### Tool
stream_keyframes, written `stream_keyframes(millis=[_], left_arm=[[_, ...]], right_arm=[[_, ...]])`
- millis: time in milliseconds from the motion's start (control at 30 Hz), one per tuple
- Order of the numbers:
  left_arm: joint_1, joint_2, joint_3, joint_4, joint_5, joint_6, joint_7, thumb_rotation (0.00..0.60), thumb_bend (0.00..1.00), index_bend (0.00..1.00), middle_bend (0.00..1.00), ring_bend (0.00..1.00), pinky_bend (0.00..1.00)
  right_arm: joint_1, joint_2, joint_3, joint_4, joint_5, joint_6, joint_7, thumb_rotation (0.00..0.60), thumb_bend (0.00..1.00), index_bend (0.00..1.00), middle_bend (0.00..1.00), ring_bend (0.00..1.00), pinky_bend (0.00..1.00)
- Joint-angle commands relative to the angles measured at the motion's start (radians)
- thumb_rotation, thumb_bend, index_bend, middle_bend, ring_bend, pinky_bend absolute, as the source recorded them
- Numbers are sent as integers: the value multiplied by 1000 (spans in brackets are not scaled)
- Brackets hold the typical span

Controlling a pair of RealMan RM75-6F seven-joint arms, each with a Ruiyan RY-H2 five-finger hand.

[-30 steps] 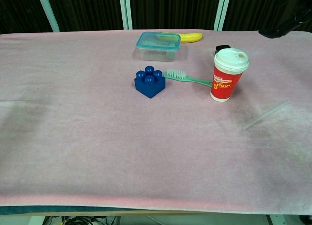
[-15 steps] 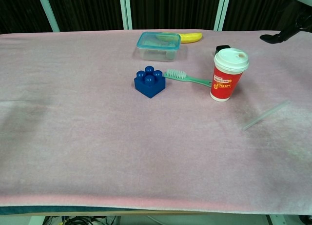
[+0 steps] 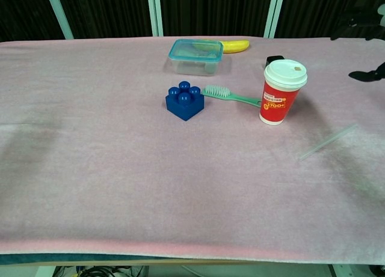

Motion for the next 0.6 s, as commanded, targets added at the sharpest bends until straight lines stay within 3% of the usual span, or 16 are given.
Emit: stream_keyframes(millis=[33, 233, 600], left_arm=[[1, -1, 0, 0, -1, 0, 2, 600, 578, 191, 85, 22, 0], [0, -1, 0, 0, -2, -1, 6, 600, 579, 191, 84, 22, 0], [0, -3, -3, -1, -11, -5, 9, 600, 579, 191, 85, 22, 0]], right_arm=[[-29, 8, -65, 38, -73, -5, 26, 600, 235, 271, 0, 18, 182], [-51, -26, -138, 112, -150, -18, 48, 600, 252, 310, 0, 18, 182], [-34, -108, -179, 208, -196, -102, 123, 600, 287, 353, 0, 18, 182]])
